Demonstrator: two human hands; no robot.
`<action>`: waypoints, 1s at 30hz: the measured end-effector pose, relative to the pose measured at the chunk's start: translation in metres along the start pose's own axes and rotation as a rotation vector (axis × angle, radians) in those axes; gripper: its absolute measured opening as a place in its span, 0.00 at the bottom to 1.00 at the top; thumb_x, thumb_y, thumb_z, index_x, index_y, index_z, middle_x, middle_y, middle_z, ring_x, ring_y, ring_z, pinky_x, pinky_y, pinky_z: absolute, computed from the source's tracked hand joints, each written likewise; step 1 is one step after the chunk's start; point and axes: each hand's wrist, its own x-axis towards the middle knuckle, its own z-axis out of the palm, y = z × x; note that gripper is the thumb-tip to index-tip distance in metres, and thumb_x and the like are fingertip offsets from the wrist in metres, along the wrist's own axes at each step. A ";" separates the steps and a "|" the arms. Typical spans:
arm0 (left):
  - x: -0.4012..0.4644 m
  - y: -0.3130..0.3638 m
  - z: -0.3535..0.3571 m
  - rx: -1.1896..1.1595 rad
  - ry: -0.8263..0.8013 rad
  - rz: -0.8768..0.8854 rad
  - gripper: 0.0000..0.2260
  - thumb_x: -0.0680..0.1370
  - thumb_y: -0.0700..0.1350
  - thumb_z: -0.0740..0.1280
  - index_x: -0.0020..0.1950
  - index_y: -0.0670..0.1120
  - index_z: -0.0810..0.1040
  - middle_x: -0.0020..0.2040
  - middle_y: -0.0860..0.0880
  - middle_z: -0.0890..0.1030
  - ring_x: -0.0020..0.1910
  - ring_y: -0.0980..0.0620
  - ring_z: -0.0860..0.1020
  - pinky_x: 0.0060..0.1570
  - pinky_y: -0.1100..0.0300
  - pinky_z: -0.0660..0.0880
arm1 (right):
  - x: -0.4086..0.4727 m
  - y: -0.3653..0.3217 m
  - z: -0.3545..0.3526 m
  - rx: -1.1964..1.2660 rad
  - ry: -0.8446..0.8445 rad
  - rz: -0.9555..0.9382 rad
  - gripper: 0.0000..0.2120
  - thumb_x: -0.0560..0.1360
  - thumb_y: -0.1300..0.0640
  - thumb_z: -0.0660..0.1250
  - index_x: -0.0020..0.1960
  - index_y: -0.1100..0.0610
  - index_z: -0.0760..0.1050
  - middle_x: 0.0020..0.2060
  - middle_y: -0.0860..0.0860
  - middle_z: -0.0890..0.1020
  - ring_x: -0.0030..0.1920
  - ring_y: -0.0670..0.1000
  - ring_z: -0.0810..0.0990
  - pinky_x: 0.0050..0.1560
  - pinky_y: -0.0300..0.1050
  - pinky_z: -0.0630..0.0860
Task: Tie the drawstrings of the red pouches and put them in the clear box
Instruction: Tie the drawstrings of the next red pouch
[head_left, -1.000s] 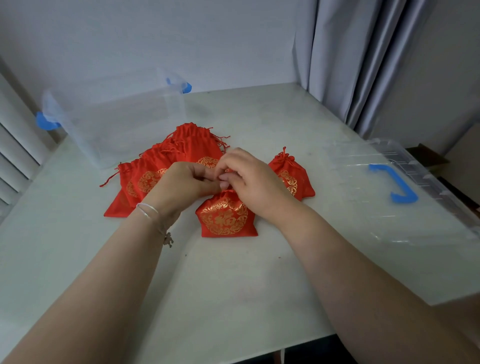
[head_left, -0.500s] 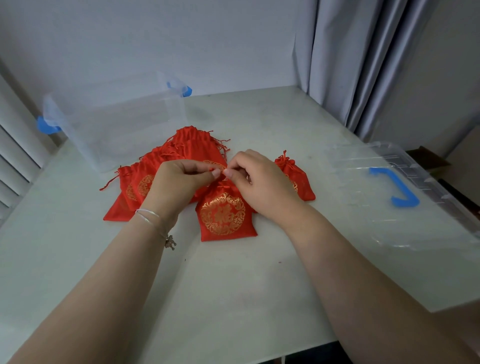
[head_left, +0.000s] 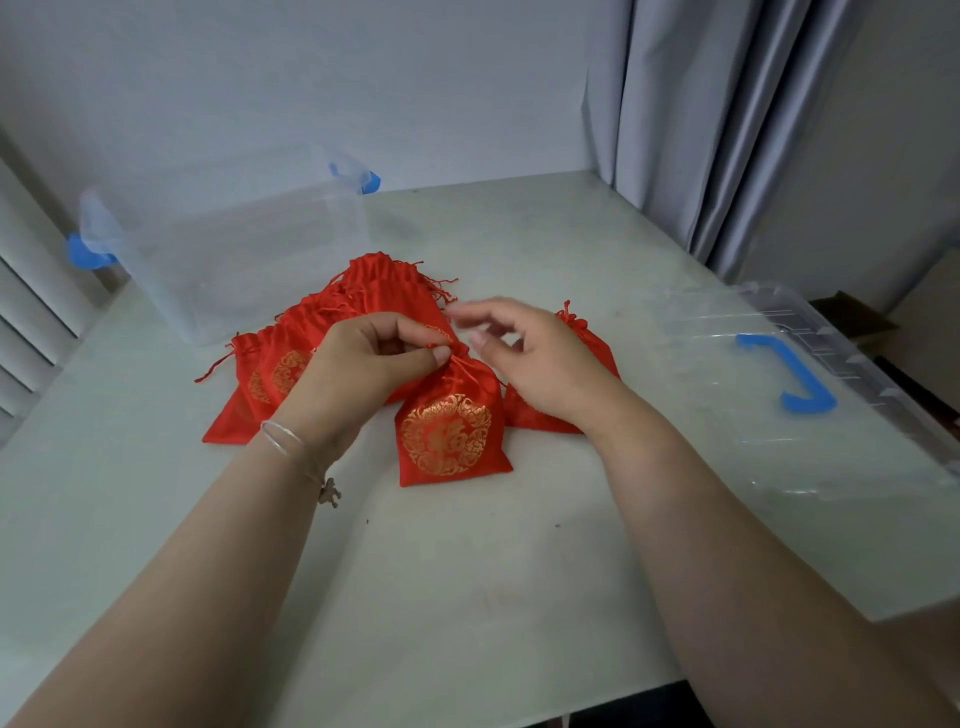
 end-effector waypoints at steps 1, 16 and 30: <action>-0.001 0.000 0.000 0.003 -0.011 0.020 0.05 0.71 0.34 0.72 0.41 0.44 0.82 0.41 0.45 0.84 0.40 0.56 0.81 0.44 0.67 0.77 | 0.000 0.000 0.001 0.051 -0.093 0.052 0.10 0.78 0.60 0.63 0.56 0.50 0.79 0.50 0.44 0.80 0.50 0.42 0.78 0.52 0.31 0.71; -0.002 -0.004 0.004 0.393 0.117 0.155 0.09 0.73 0.37 0.70 0.46 0.52 0.83 0.42 0.52 0.84 0.42 0.55 0.82 0.45 0.62 0.79 | -0.006 -0.011 0.013 -0.187 0.065 -0.138 0.04 0.77 0.61 0.65 0.46 0.61 0.76 0.40 0.47 0.76 0.41 0.42 0.72 0.41 0.27 0.65; -0.004 -0.010 0.010 0.591 0.177 0.509 0.06 0.72 0.37 0.68 0.45 0.45 0.83 0.40 0.51 0.82 0.38 0.57 0.78 0.42 0.57 0.77 | -0.003 -0.007 0.007 0.047 0.064 0.130 0.16 0.78 0.52 0.64 0.34 0.58 0.72 0.28 0.46 0.70 0.30 0.42 0.68 0.35 0.38 0.66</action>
